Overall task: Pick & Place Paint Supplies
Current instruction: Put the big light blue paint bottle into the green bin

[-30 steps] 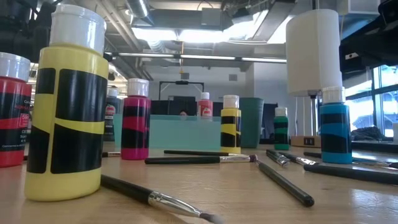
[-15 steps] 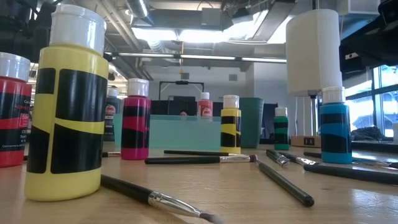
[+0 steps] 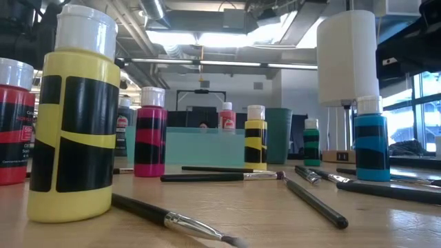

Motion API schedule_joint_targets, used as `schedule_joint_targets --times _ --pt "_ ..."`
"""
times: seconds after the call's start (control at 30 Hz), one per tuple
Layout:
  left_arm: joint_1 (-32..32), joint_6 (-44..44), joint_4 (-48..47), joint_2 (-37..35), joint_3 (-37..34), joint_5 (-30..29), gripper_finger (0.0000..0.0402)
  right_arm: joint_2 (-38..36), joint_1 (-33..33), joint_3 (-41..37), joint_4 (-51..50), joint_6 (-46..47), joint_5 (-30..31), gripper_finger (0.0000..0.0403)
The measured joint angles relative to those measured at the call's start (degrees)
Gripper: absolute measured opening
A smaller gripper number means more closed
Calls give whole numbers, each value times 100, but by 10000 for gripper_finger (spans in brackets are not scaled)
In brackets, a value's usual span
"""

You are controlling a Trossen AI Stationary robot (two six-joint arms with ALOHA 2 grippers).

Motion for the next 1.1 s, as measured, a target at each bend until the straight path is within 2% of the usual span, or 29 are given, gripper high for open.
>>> schedule_joint_targets --times 0.17,0.27,0.47,0.7,0.93,1.1 --pt "2 -834 166 -2 4 29 127 0 0 0 62 19 -12 7" --pt "4 -1248 249 -4 10 142 127 0 0 0 79 445 -209 7" --pt "2 -1341 347 -2 9 341 127 0 0 0 120 1064 -789 7" --pt "2 -477 599 2 4 258 127 0 0 0 142 1063 -810 7" --pt "0 -192 1032 2 4 70 127 0 -1 0 366 1049 -405 7" --pt "0 -68 1345 2 4 52 127 0 -2 0 439 1035 -420 7"
